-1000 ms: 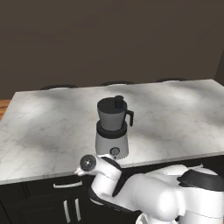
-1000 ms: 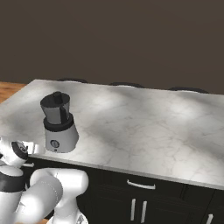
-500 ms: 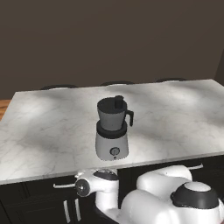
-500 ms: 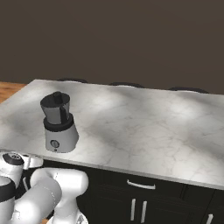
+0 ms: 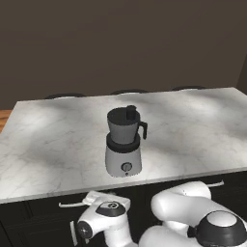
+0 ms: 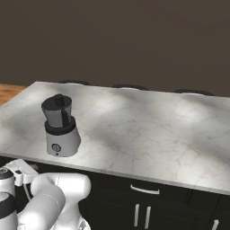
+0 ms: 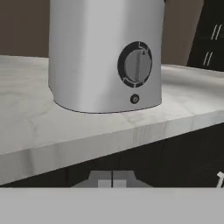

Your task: Grab the garlic and lemon wedge from the fridge, place them in the blender, close the lid, and turn on the blender to create a marinade.

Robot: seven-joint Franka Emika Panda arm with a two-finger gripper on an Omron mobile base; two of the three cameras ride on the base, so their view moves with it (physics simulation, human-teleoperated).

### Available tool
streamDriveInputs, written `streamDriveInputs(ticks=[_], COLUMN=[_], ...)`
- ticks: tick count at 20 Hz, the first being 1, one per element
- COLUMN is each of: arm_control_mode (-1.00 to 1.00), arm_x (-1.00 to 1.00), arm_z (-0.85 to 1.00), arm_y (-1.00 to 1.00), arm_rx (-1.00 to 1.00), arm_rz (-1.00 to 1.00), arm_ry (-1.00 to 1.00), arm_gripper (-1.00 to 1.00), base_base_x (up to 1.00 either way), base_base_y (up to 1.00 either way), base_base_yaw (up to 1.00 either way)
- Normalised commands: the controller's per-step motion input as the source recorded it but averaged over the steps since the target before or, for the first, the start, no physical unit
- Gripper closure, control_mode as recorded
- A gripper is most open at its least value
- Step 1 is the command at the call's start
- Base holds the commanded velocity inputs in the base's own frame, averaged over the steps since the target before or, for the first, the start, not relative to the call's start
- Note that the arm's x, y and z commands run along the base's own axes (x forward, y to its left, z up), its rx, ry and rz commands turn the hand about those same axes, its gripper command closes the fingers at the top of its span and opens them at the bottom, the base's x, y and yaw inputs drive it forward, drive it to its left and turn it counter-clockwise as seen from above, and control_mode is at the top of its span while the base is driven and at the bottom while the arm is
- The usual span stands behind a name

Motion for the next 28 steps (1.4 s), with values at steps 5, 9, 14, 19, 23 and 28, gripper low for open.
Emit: streamDriveInputs(ticks=[5,9,14,19,23,28], arm_control_mode=[-1.0,-1.0,-1.0,-1.0,-1.0,-1.0], arm_x=[0.01,0.12,0.22,0.12,0.06,0.15], arm_z=[0.15,0.0,0.1,0.14,0.09,0.0], arm_y=[-0.36,-0.17,-0.24,-0.09,-0.05,-0.02], arm_rx=[0.01,0.0,0.03,0.03,0.01,0.0], arm_rz=[0.13,0.11,0.01,0.0,0.0,0.0], arm_ry=[-0.35,-0.1,0.01,0.01,-0.01,0.01], arm_gripper=[1.0,1.0,1.0,1.0,1.0,1.0], base_base_x=[0.0,0.0,0.0,0.0,0.0,0.0], base_base_y=[0.0,0.0,0.0,0.0,0.0,0.0], base_base_yaw=[0.0,0.0,0.0,0.0,0.0,0.0])
